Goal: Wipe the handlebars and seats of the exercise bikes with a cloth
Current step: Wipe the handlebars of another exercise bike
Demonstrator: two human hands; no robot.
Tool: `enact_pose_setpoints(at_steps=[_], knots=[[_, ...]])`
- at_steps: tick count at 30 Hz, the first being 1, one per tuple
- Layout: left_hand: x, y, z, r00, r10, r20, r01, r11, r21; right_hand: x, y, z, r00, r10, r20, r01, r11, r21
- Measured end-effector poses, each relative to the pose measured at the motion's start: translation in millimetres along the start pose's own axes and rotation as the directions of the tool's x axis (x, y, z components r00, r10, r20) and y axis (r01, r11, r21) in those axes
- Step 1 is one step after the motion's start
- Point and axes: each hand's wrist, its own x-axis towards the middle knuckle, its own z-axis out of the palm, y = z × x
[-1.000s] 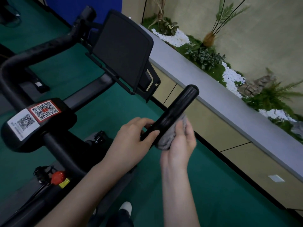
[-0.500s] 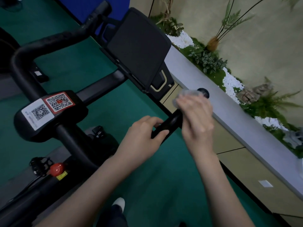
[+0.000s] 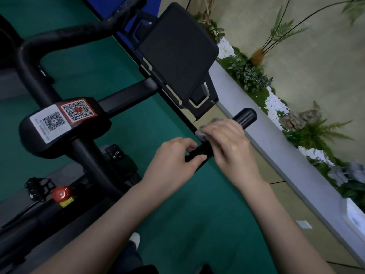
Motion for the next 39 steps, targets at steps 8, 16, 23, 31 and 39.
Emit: enact_pose_setpoints(at_steps=[8,16,23,31,39], knots=[[2.8,-4.4,1.2,1.0,-0.01,0.006,0.01,0.998,-0.06,16.2,-3.0,-8.3,0.974,0.066,0.216,-0.063,0.998,-0.017],[2.4,-6.5,3.5,0.999,-0.043,0.001,0.042,0.994,-0.099,21.4,-3.3,-6.3,0.969,0.066,0.237,-0.054,0.997,-0.055],[3.0,-6.8,5.1,0.999,-0.044,0.001,0.044,0.994,-0.103,27.8,7.6,-8.7,0.972,0.229,0.053,-0.22,0.966,-0.139],[7.1,-7.3,4.6,0.998,-0.056,0.038,0.059,0.993,-0.106,50.9,23.5,-35.5,0.957,0.141,0.252,-0.101,0.981,-0.163],[27.9,13.2,15.4,0.998,0.02,0.053,-0.011,0.988,-0.155,64.7,27.7,-45.2,0.869,0.171,0.465,-0.125,0.984,-0.129]])
